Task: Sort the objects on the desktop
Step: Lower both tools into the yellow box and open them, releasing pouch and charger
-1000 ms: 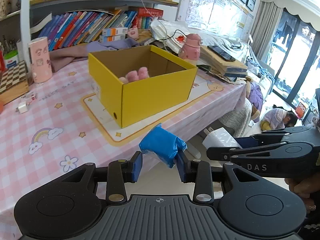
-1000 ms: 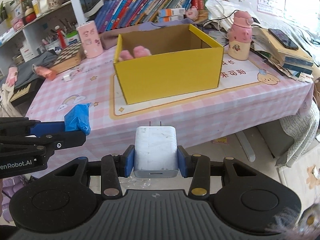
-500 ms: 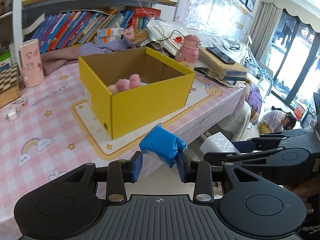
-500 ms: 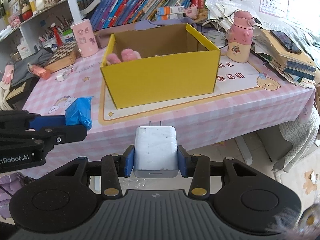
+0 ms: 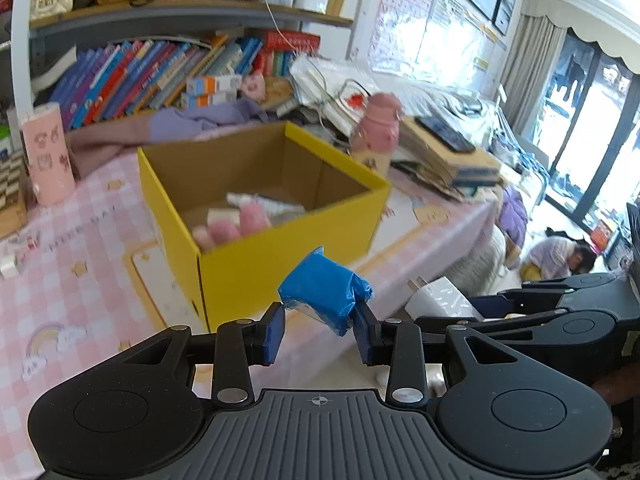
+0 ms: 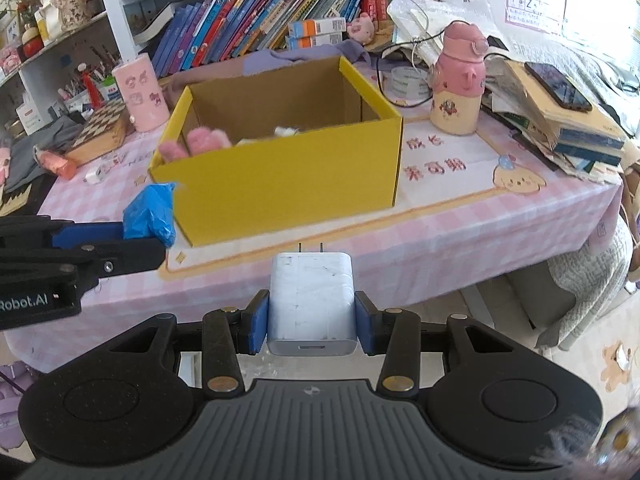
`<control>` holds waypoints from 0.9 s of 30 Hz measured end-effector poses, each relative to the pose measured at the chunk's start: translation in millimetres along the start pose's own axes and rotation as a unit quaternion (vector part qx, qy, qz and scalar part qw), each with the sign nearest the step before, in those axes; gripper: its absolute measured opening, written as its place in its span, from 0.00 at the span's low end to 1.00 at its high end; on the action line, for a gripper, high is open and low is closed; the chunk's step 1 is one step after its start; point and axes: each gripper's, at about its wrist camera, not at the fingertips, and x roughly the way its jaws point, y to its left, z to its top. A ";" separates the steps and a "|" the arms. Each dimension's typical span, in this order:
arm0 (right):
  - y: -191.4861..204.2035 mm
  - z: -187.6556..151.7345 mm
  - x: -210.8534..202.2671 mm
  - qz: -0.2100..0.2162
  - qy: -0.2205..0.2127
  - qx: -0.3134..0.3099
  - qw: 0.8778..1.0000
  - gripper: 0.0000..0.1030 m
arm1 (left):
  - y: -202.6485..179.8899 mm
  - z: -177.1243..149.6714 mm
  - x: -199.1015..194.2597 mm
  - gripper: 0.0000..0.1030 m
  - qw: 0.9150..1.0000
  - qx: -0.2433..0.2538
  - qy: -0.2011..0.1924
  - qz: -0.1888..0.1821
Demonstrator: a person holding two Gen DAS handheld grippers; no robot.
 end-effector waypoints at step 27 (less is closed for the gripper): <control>-14.5 142.7 105.3 0.094 -0.058 -0.136 0.985 0.39 | 28.3 74.6 107.0 0.34 0.989 0.023 0.000 0.147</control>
